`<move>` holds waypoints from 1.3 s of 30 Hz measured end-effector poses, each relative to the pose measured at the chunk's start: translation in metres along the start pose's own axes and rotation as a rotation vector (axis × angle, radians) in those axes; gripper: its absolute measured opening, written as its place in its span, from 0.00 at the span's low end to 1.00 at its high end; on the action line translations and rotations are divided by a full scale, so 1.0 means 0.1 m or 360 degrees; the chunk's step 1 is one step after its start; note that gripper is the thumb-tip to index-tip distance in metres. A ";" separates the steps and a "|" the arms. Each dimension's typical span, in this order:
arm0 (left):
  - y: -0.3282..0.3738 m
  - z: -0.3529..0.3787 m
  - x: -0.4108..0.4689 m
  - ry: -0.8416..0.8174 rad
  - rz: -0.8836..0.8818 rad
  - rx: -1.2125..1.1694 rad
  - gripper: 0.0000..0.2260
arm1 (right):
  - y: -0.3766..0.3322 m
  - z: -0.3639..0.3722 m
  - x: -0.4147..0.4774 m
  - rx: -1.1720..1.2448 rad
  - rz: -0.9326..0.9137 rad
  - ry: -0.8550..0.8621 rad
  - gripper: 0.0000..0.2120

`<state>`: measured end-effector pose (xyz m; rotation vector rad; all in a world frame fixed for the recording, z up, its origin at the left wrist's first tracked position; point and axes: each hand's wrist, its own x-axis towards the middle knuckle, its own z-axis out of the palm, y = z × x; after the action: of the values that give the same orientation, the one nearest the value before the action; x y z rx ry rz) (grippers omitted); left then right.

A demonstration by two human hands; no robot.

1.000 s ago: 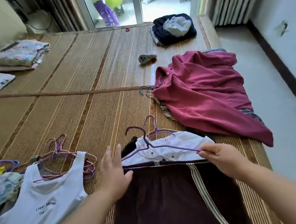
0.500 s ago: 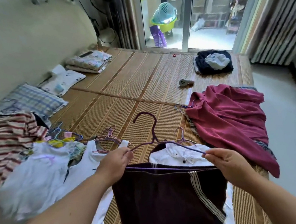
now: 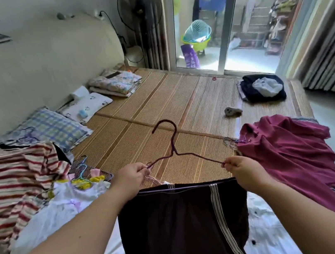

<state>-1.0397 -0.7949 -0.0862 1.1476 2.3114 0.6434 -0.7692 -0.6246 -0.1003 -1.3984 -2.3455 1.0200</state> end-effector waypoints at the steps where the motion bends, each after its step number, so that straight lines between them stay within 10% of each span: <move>1: -0.08 -0.03 0.22 -0.0019 0.0011 -0.0005 0.10 | -0.06 0.07 0.17 -0.0020 0.0027 0.0038 0.06; 16: 0.38 -0.96 3.07 0.0266 0.0537 -0.0168 0.08 | -0.98 -0.07 2.43 0.0079 -0.0155 0.1135 0.08; 39: -1.14 1.41 4.00 -0.0221 -0.0039 0.0349 0.08 | 1.09 1.88 3.15 -0.0299 0.0672 0.0155 0.10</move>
<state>-1.2370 -0.5003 -0.3457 1.2170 2.3147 0.2955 -0.9545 -0.4111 -0.3582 -2.0263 -2.1701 0.8142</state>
